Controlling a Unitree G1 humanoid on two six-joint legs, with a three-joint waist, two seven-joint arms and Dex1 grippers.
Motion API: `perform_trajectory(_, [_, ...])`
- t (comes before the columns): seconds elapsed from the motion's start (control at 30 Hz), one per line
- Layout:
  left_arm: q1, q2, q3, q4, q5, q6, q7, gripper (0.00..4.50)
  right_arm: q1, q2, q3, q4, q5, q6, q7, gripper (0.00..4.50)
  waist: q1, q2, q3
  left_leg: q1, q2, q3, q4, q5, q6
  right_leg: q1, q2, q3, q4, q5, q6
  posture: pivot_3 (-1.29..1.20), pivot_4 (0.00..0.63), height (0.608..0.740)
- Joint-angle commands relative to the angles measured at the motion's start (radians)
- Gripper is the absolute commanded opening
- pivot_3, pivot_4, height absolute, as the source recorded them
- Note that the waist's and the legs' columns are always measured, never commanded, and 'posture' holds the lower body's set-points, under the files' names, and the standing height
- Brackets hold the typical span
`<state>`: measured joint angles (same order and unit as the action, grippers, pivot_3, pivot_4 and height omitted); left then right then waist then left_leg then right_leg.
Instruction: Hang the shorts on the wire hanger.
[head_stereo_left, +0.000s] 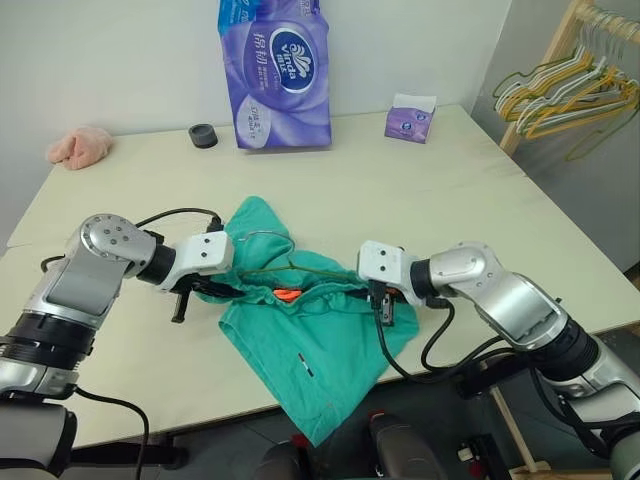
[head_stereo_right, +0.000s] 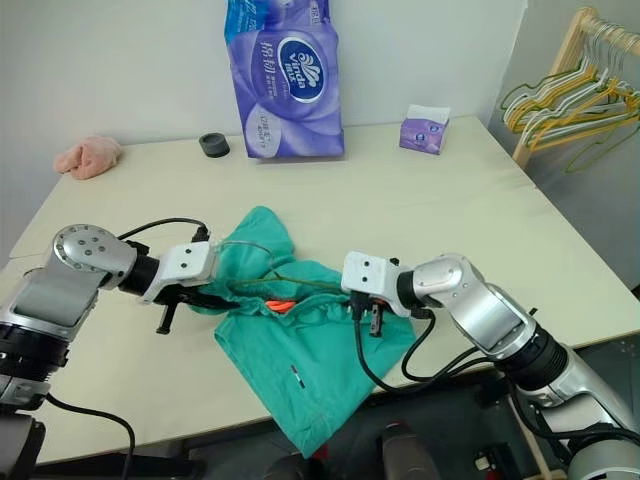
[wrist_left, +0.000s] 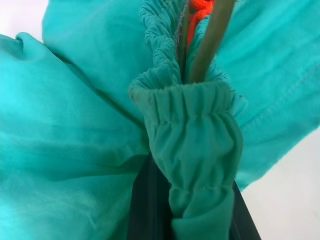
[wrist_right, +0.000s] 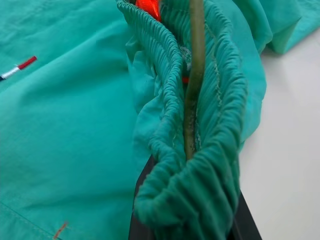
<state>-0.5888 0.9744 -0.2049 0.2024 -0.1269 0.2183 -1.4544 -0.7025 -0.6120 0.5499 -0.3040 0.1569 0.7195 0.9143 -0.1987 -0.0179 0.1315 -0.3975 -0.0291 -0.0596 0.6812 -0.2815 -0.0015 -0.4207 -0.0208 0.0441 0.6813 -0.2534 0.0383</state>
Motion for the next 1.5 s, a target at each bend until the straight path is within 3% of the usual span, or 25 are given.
perform_trajectory(0.03, [-0.013,0.005,0.050,-0.008,-0.049,0.017,-0.024,1.24,-0.021,0.015,-0.038,-0.018,0.008,-0.012,0.021,0.00,-0.002,0.000,0.000,0.000,0.000,0.000,0.000,0.000,0.000,0.000,0.000,0.000,0.000,0.000,0.000,-0.24,0.101,0.740])
perform_trajectory(0.2, [-0.014,0.007,0.109,0.045,-0.100,0.007,-0.035,2.71,-0.008,-0.011,-0.102,-0.023,0.038,0.008,0.051,0.00,-0.004,0.000,0.000,0.000,0.000,-0.001,0.000,0.000,0.000,0.000,0.000,0.000,0.000,0.000,0.000,-0.24,0.097,0.740])
perform_trajectory(0.43, [-0.120,0.035,0.172,0.213,-0.122,0.017,-0.057,2.71,0.024,-0.095,-0.252,-0.025,0.142,0.090,0.104,0.00,0.001,0.000,0.000,0.000,0.000,-0.001,0.000,0.000,0.000,0.000,-0.001,0.000,0.000,0.000,0.000,-0.24,0.092,0.740])
perform_trajectory(0.67, [-0.164,0.024,0.159,0.300,-0.069,-0.063,-0.041,2.71,0.082,-0.156,-0.373,-0.066,0.256,0.203,0.110,0.00,-0.002,0.000,0.000,0.000,0.000,-0.001,0.000,0.000,0.000,0.000,-0.001,0.000,0.000,0.000,0.000,-0.25,0.099,0.740])
perform_trajectory(0.83, [-0.137,-0.035,0.212,0.213,-0.158,0.031,-0.009,2.71,0.175,-0.131,-0.599,-0.110,0.403,0.421,0.007,0.00,0.003,0.000,0.000,-0.001,0.000,-0.001,0.000,0.000,0.000,0.000,-0.002,0.000,0.000,0.000,0.000,-0.27,0.113,0.740])
perform_trajectory(1.1, [-0.085,-0.252,0.241,-0.297,-0.536,0.518,0.154,2.71,0.393,-0.084,-0.987,-0.216,0.482,0.723,-0.208,0.00,0.007,0.000,0.000,-0.001,-0.001,-0.001,0.001,0.000,0.000,0.001,-0.003,0.002,0.000,0.000,0.000,-0.31,0.130,0.740])
perform_trajectory(1.27, [-0.144,-0.426,0.173,-0.349,-0.547,0.544,0.282,2.71,0.522,-0.059,-1.190,-0.291,0.469,0.836,-0.287,0.00,0.001,0.001,0.000,0.000,-0.001,0.000,0.000,0.000,0.000,0.002,-0.001,0.003,0.000,0.000,0.000,-0.35,0.138,0.740])
perform_trajectory(1.5, [-0.223,-0.622,0.073,-0.301,-0.459,0.428,0.378,2.71,0.624,-0.037,-1.429,-0.355,0.407,0.895,-0.374,0.00,-0.017,0.004,0.002,0.007,-0.002,0.004,-0.001,0.000,0.000,0.009,0.001,0.004,-0.002,0.000,0.001,-0.42,0.154,0.740])
